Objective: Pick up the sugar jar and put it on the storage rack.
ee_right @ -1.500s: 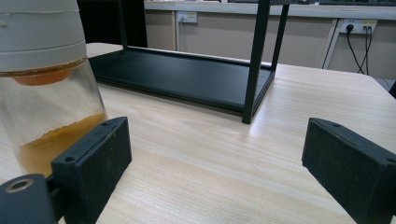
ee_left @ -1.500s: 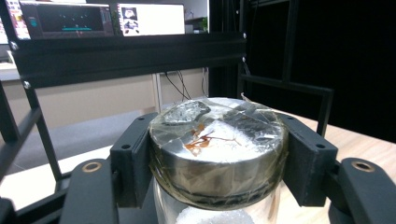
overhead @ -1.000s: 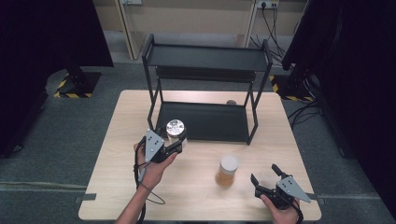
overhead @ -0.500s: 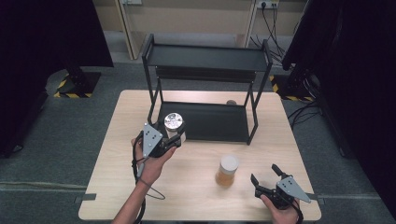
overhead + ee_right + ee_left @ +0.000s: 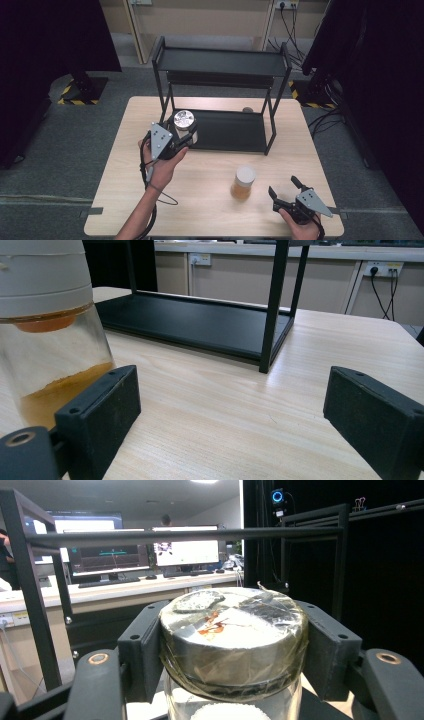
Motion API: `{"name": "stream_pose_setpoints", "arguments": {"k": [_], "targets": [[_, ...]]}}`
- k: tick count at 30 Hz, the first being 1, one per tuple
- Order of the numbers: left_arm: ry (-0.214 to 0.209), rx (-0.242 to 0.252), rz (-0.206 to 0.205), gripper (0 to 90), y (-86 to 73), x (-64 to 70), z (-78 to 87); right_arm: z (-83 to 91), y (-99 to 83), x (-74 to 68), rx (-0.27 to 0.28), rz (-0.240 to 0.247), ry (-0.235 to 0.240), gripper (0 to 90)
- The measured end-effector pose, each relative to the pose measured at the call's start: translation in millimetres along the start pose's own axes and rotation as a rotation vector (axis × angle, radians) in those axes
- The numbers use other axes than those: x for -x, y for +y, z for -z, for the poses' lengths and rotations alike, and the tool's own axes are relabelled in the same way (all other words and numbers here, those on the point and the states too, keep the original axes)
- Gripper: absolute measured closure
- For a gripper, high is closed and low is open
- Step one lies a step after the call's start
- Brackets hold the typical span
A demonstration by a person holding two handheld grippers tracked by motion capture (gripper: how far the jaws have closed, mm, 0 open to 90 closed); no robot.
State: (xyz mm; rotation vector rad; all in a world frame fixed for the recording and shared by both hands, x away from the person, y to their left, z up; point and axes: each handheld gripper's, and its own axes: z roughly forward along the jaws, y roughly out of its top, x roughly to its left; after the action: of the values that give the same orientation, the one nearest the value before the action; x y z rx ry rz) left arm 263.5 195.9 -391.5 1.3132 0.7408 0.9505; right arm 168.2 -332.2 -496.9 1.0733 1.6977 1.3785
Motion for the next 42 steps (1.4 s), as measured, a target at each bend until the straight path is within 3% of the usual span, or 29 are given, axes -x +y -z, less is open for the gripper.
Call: {"name": "stream_pose_setpoints", "arguments": {"k": [29, 42], "targets": [[0.054, 0.049, -0.008, 34.8, 32.2, -5.4, -25.7, 0.2, -0.1, 0.0, 0.001, -0.004, -0.002, 8.2], [0.1, 0.072, -0.006, 34.8, 50.4, -8.7, -44.7, 0.0, -0.1, 0.5, 0.001, -0.003, -0.001, 8.2]]}}
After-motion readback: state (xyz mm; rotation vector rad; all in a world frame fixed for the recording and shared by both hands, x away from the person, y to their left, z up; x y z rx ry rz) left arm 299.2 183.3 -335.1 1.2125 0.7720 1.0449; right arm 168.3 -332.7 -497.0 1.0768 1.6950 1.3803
